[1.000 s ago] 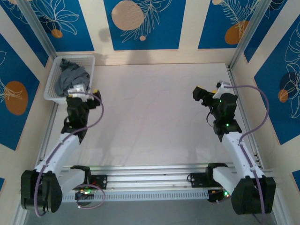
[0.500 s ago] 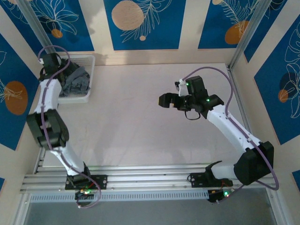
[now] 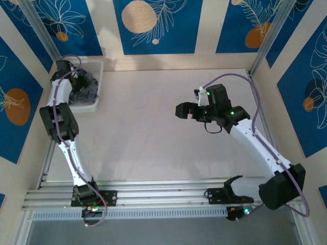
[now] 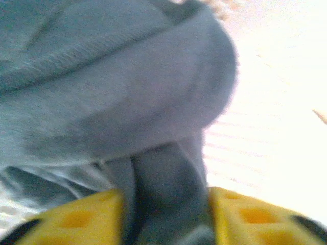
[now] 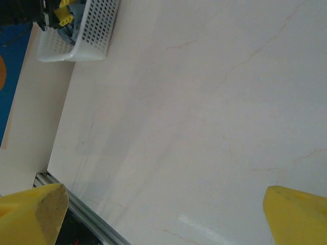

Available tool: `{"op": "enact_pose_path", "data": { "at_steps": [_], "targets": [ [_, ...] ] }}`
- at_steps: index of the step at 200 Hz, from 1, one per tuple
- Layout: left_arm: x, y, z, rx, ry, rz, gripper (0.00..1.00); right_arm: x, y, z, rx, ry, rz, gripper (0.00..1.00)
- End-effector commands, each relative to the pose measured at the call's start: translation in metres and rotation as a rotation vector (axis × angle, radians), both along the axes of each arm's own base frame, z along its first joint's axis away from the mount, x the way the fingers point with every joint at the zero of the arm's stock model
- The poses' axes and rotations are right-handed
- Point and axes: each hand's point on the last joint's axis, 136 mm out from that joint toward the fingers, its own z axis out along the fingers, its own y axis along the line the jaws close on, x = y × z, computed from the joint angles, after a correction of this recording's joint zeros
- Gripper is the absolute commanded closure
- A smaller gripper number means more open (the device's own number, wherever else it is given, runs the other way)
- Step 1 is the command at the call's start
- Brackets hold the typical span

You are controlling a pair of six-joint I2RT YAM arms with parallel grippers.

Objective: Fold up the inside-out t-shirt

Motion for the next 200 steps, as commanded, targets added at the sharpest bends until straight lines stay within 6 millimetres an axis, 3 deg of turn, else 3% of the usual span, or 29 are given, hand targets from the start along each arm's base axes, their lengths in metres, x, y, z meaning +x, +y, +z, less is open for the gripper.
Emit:
{"op": "enact_pose_path", "data": {
  "at_steps": [1, 26, 48, 64, 77, 90, 106, 122, 139, 166, 175, 188, 200],
  "targets": [
    [0.001, -0.033, 0.141, -0.069, -0.313, -0.149, 1.0, -0.006, -0.005, 0.011, 0.005, -0.035, -0.027, 0.02],
    [-0.039, -0.076, 0.283, -0.043, -0.584, -0.24, 1.0, -0.004, -0.009, 0.025, 0.027, -0.095, -0.056, 0.01],
    [-0.1, -0.144, 0.395, -0.014, -0.815, -0.39, 1.0, 0.0, -0.011, 0.034, 0.041, -0.137, -0.08, 0.01],
    [-0.15, -0.188, 0.452, 0.026, -0.96, -0.49, 1.0, 0.004, -0.014, 0.035, 0.041, -0.15, -0.1, 0.01],
    [-0.178, -0.21, 0.473, 0.057, -1.026, -0.528, 1.0, 0.006, -0.015, 0.034, 0.042, -0.151, -0.112, 0.0],
    [-0.184, -0.223, 0.464, 0.058, -1.002, -0.537, 1.0, 0.009, -0.016, 0.031, 0.048, -0.148, -0.126, 0.0],
    [-0.175, -0.233, 0.428, 0.052, -0.913, -0.539, 1.0, 0.009, -0.016, 0.026, 0.056, -0.136, -0.13, 0.0],
    [-0.162, -0.25, 0.374, 0.034, -0.815, -0.565, 1.0, 0.011, -0.017, 0.019, 0.056, -0.119, -0.135, 0.0],
    [-0.154, -0.274, 0.303, 0.017, -0.679, -0.615, 1.0, 0.013, -0.021, 0.009, 0.049, -0.086, -0.151, 0.0],
    [-0.165, -0.293, 0.196, 0.022, -0.46, -0.661, 1.0, 0.01, -0.03, -0.008, 0.034, 0.008, -0.165, 0.0],
    [-0.172, -0.289, 0.168, 0.031, -0.405, -0.649, 0.85, 0.009, -0.034, -0.013, 0.022, 0.032, -0.175, 0.0],
    [-0.18, -0.275, 0.144, 0.08, -0.354, -0.612, 0.59, 0.008, -0.038, -0.02, 0.004, 0.05, -0.175, 0.0],
    [-0.188, -0.262, 0.13, 0.143, -0.32, -0.585, 0.45, 0.007, -0.039, -0.027, -0.021, 0.056, -0.166, 0.0]
  ]
}}
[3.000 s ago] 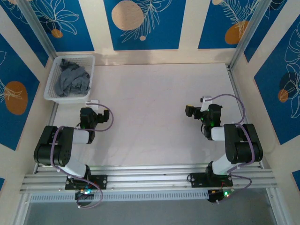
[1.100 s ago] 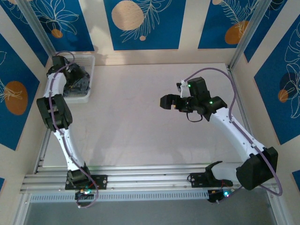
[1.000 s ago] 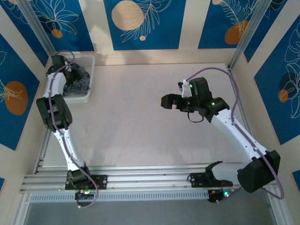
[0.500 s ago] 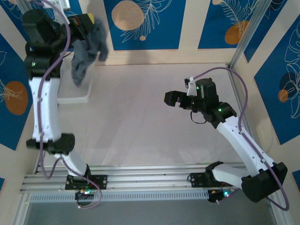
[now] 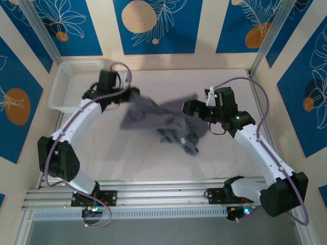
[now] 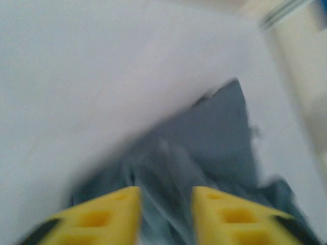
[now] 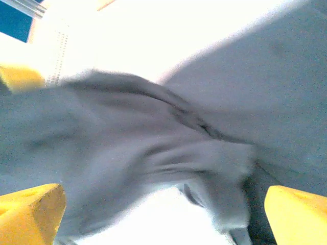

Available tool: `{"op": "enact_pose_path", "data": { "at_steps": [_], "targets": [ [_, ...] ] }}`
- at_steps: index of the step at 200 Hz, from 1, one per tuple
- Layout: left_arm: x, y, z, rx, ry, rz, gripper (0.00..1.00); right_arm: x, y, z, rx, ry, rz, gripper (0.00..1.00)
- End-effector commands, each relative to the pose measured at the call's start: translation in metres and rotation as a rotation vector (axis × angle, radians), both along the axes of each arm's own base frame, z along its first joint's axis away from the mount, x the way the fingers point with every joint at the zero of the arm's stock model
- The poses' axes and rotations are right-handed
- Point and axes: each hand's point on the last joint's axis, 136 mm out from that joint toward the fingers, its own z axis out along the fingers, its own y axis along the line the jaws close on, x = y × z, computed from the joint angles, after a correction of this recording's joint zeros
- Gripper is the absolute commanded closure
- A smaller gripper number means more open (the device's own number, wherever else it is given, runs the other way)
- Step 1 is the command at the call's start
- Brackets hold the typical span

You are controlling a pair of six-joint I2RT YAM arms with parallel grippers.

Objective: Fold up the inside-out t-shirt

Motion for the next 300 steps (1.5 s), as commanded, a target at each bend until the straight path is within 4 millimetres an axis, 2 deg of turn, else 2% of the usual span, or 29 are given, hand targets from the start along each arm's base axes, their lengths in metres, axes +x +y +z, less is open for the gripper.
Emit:
{"op": "enact_pose_path", "data": {
  "at_steps": [1, 14, 27, 49, 79, 93, 103, 110, 116, 125, 130, 138, 147, 150, 159, 173, 183, 207, 219, 227, 234, 243, 253, 268, 284, 292, 300],
  "targets": [
    [-0.013, 0.024, 0.046, 0.071, -0.171, 0.063, 0.45, -0.009, -0.003, -0.018, -0.026, 0.068, 0.017, 0.0],
    [-0.021, 0.033, 0.033, 0.115, -0.147, 0.079, 0.41, -0.008, -0.005, -0.029, -0.064, 0.097, 0.017, 0.01],
    [-0.031, 0.029, 0.018, 0.105, -0.107, 0.058, 0.4, -0.007, -0.002, -0.04, -0.103, 0.128, 0.035, 0.01],
    [-0.046, 0.007, -0.019, 0.075, -0.005, 0.004, 0.4, -0.004, 0.001, -0.068, -0.21, 0.184, 0.053, 0.01],
    [-0.057, -0.027, -0.07, 0.148, 0.103, -0.063, 0.4, 0.0, -0.015, -0.115, -0.359, 0.305, 0.005, 0.03],
    [-0.057, -0.043, -0.094, 0.165, 0.145, -0.075, 0.38, -0.003, -0.01, -0.138, -0.357, 0.368, 0.033, 0.04],
    [-0.056, -0.051, -0.111, 0.166, 0.172, -0.071, 0.37, -0.006, 0.004, -0.151, -0.306, 0.406, 0.08, 0.06],
    [-0.054, -0.055, -0.122, 0.167, 0.191, -0.068, 0.37, -0.008, 0.015, -0.159, -0.256, 0.425, 0.116, 0.13],
    [-0.052, -0.055, -0.132, 0.174, 0.205, -0.057, 0.37, -0.009, 0.023, -0.163, -0.215, 0.441, 0.136, 0.23],
    [-0.05, -0.053, -0.144, 0.191, 0.22, -0.037, 0.37, -0.009, 0.031, -0.166, -0.171, 0.456, 0.146, 0.46],
    [-0.048, -0.051, -0.149, 0.205, 0.221, -0.029, 0.39, -0.007, 0.032, -0.166, -0.161, 0.454, 0.143, 0.62],
    [-0.046, -0.049, -0.152, 0.22, 0.217, -0.02, 0.46, -0.004, 0.032, -0.161, -0.161, 0.44, 0.134, 0.85],
    [-0.043, -0.046, -0.152, 0.23, 0.21, -0.011, 0.61, 0.0, 0.028, -0.151, -0.17, 0.408, 0.118, 1.0],
    [-0.042, -0.044, -0.151, 0.231, 0.207, -0.009, 0.68, 0.002, 0.026, -0.146, -0.172, 0.388, 0.111, 1.0],
    [-0.04, -0.042, -0.147, 0.214, 0.203, -0.01, 1.0, 0.006, 0.021, -0.13, -0.172, 0.326, 0.091, 1.0],
    [-0.035, -0.032, -0.135, 0.175, 0.196, 0.006, 1.0, 0.012, 0.009, -0.1, -0.148, 0.216, 0.05, 1.0],
    [-0.03, -0.017, -0.122, 0.14, 0.188, 0.039, 1.0, 0.014, -0.005, -0.078, -0.115, 0.154, -0.003, 1.0],
    [-0.021, 0.023, -0.066, 0.059, 0.1, 0.13, 1.0, 0.012, -0.054, -0.036, -0.007, 0.04, -0.199, 1.0],
    [-0.02, 0.041, -0.036, 0.065, 0.021, 0.168, 1.0, 0.008, -0.079, -0.028, 0.024, -0.016, -0.302, 1.0],
    [-0.02, 0.05, -0.022, 0.088, -0.023, 0.186, 1.0, 0.004, -0.092, -0.031, 0.02, -0.044, -0.352, 1.0],
    [-0.021, 0.053, -0.016, 0.105, -0.042, 0.189, 1.0, 0.001, -0.1, -0.043, 0.011, -0.036, -0.389, 1.0],
    [-0.021, 0.049, -0.019, 0.099, -0.034, 0.168, 1.0, -0.005, -0.1, -0.061, 0.014, 0.011, -0.383, 1.0],
    [-0.023, 0.034, -0.032, 0.051, 0.018, 0.116, 1.0, -0.011, -0.089, -0.083, 0.034, 0.097, -0.329, 1.0],
    [-0.031, 0.0, -0.059, -0.002, 0.112, 0.024, 0.82, -0.023, -0.078, -0.112, 0.049, 0.242, -0.281, 1.0],
    [-0.042, -0.03, -0.089, 0.044, 0.153, -0.043, 0.58, -0.032, -0.093, -0.129, -0.007, 0.358, -0.381, 0.67],
    [-0.044, -0.037, -0.103, 0.079, 0.169, -0.048, 0.51, -0.033, -0.1, -0.127, -0.029, 0.371, -0.432, 0.59],
    [-0.044, -0.039, -0.116, 0.11, 0.188, -0.035, 0.48, -0.031, -0.102, -0.115, -0.037, 0.341, -0.438, 0.54]
  ]
}}
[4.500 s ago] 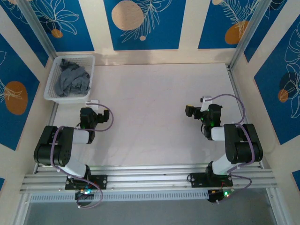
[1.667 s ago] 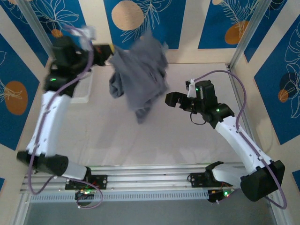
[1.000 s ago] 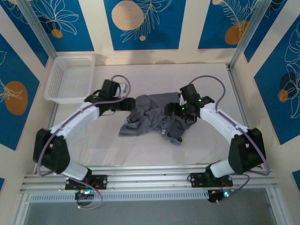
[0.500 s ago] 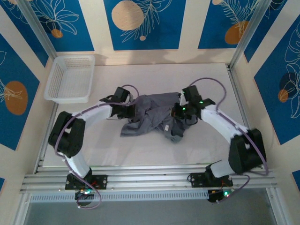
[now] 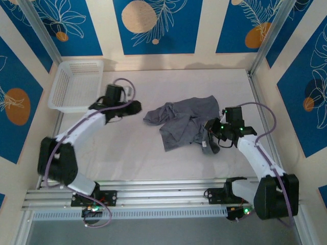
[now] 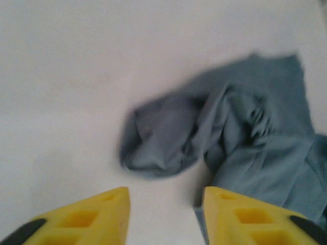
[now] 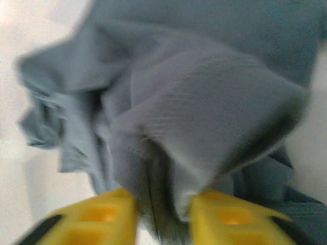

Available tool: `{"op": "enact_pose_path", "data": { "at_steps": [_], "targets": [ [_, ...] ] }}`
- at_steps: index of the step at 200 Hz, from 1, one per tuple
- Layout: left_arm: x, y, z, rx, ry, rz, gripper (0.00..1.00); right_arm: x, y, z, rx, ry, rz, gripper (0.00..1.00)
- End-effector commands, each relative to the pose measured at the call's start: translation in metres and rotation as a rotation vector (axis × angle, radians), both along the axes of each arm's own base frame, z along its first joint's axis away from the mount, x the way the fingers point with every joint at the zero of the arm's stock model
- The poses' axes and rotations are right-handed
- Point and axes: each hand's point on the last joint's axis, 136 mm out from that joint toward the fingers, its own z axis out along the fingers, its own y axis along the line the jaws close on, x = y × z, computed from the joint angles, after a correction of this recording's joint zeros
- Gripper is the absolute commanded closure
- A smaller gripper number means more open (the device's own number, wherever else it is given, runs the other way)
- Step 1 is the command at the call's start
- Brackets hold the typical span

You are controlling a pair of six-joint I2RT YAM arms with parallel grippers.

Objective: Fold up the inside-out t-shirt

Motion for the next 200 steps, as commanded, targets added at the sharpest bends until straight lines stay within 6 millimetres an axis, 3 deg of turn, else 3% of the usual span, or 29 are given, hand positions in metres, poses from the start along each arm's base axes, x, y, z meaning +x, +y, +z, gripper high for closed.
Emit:
{"op": "enact_pose_path", "data": {
  "at_steps": [1, 26, 46, 67, 88, 110, 117, 126, 139, 142, 147, 158, 171, 185, 200],
  "targets": [
    [-0.023, -0.025, -0.049, 0.061, 0.118, -0.063, 0.48, -0.008, -0.009, 0.016, -0.02, 0.032, -0.075, 0.54],
    [-0.011, -0.017, -0.069, 0.112, 0.117, 0.002, 0.43, 0.004, 0.017, 0.071, -0.172, -0.203, 0.087, 0.53],
    [0.002, -0.015, -0.081, 0.15, 0.12, 0.011, 0.4, 0.006, 0.065, 0.084, -0.301, -0.299, 0.298, 0.51],
    [0.016, -0.022, -0.092, 0.143, 0.139, 0.006, 0.38, 0.003, 0.118, 0.05, -0.257, -0.184, 0.461, 0.43],
    [0.029, -0.028, -0.098, 0.129, 0.14, 0.012, 0.37, 0.008, 0.124, 0.008, -0.374, -0.028, 0.453, 0.28],
    [0.039, -0.039, -0.106, 0.085, 0.151, 0.015, 0.4, 0.013, 0.143, -0.025, -0.34, 0.065, 0.506, 0.26],
    [0.042, -0.042, -0.108, 0.072, 0.159, 0.014, 0.47, 0.013, 0.152, -0.033, -0.305, 0.087, 0.531, 0.29],
    [0.043, -0.046, -0.109, 0.058, 0.164, 0.011, 0.65, 0.014, 0.157, -0.041, -0.29, 0.117, 0.54, 0.4],
    [0.045, -0.045, -0.101, 0.05, 0.15, 0.008, 0.94, 0.019, 0.155, -0.041, -0.312, 0.14, 0.529, 0.77],
    [0.045, -0.045, -0.096, 0.049, 0.141, 0.005, 1.0, 0.02, 0.154, -0.039, -0.317, 0.137, 0.525, 0.89],
    [0.045, -0.043, -0.09, 0.051, 0.131, 0.003, 1.0, 0.023, 0.153, -0.033, -0.322, 0.126, 0.522, 1.0],
    [0.044, -0.036, -0.066, 0.039, 0.099, 0.0, 1.0, 0.029, 0.152, -0.009, -0.316, 0.069, 0.518, 1.0],
    [0.044, -0.021, -0.029, 0.02, 0.039, 0.013, 1.0, 0.035, 0.151, 0.034, -0.292, -0.062, 0.515, 1.0],
    [0.044, 0.002, 0.031, 0.0, -0.063, 0.037, 1.0, 0.039, 0.14, 0.092, -0.279, -0.231, 0.487, 1.0],
    [0.035, 0.033, 0.109, 0.009, -0.207, 0.073, 1.0, 0.041, 0.11, 0.163, -0.292, -0.42, 0.402, 1.0]
  ]
}}
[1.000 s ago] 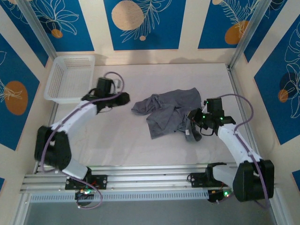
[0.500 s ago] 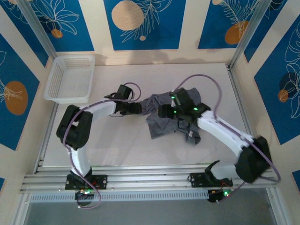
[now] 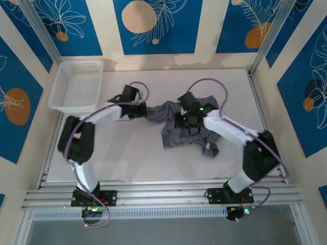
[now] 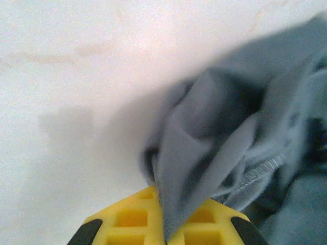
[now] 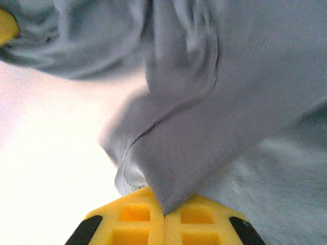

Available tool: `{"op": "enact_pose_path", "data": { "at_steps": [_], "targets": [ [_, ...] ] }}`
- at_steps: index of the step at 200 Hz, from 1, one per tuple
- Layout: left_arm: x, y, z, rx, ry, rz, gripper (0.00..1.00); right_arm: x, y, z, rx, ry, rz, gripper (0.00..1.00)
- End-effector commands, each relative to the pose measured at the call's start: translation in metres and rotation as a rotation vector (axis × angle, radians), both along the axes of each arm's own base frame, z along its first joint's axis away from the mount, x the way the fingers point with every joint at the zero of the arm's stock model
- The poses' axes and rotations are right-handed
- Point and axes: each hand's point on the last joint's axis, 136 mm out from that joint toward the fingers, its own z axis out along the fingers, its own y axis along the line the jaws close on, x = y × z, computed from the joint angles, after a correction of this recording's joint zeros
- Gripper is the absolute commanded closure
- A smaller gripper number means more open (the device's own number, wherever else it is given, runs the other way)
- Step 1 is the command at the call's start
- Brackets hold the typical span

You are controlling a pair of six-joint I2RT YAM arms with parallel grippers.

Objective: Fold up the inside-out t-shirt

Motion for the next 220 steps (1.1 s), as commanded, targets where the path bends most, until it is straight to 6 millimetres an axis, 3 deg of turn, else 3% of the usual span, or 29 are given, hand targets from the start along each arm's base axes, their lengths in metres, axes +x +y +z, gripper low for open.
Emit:
{"op": "enact_pose_path", "data": {
  "at_steps": [1, 15, 28, 39, 53, 69, 95, 128, 149, 163, 175, 191, 204, 220],
  "targets": [
    [-0.003, 0.045, 0.15, -0.028, -0.293, 0.035, 1.0, 0.008, -0.034, 0.127, 0.086, -0.339, -0.041, 1.0],
    [-0.023, 0.066, 0.234, 0.008, -0.478, 0.043, 1.0, 0.001, -0.065, 0.198, 0.131, -0.544, -0.09, 1.0],
    [-0.052, 0.076, 0.306, 0.013, -0.641, 0.03, 1.0, -0.019, -0.077, 0.263, 0.179, -0.772, -0.051, 1.0],
    [-0.076, 0.082, 0.354, -0.004, -0.747, 0.018, 1.0, -0.041, -0.08, 0.308, 0.225, -0.947, -0.002, 1.0],
    [-0.105, 0.088, 0.397, -0.026, -0.843, 0.014, 1.0, -0.064, -0.084, 0.345, 0.271, -1.083, 0.035, 1.0],
    [-0.124, 0.097, 0.423, -0.033, -0.919, 0.03, 1.0, -0.071, -0.09, 0.356, 0.268, -1.132, 0.028, 1.0],
    [-0.133, 0.115, 0.426, 0.029, -0.931, 0.096, 1.0, -0.063, -0.108, 0.347, 0.203, -1.095, -0.078, 1.0],
    [-0.139, 0.126, 0.427, 0.071, -0.955, 0.135, 1.0, -0.076, -0.121, 0.367, 0.209, -1.14, -0.114, 1.0],
    [-0.139, 0.124, 0.431, 0.052, -0.967, 0.138, 1.0, -0.083, -0.112, 0.376, 0.262, -1.138, -0.063, 1.0],
    [-0.133, 0.117, 0.433, 0.013, -0.975, 0.122, 1.0, -0.081, -0.098, 0.369, 0.302, -1.088, -0.007, 1.0],
    [-0.117, 0.107, 0.431, -0.029, -0.971, 0.111, 1.0, -0.074, -0.089, 0.358, 0.318, -1.038, 0.018, 1.0],
    [-0.078, 0.084, 0.421, -0.081, -0.936, 0.069, 1.0, -0.062, -0.082, 0.343, 0.342, -0.969, 0.005, 1.0],
    [-0.035, 0.06, 0.4, -0.096, -0.874, 0.029, 1.0, -0.06, -0.068, 0.335, 0.422, -0.909, 0.035, 1.0],
    [0.017, 0.025, 0.362, -0.082, -0.82, -0.016, 1.0, -0.077, -0.032, 0.336, 0.585, -0.875, 0.228, 1.0]
  ]
}}
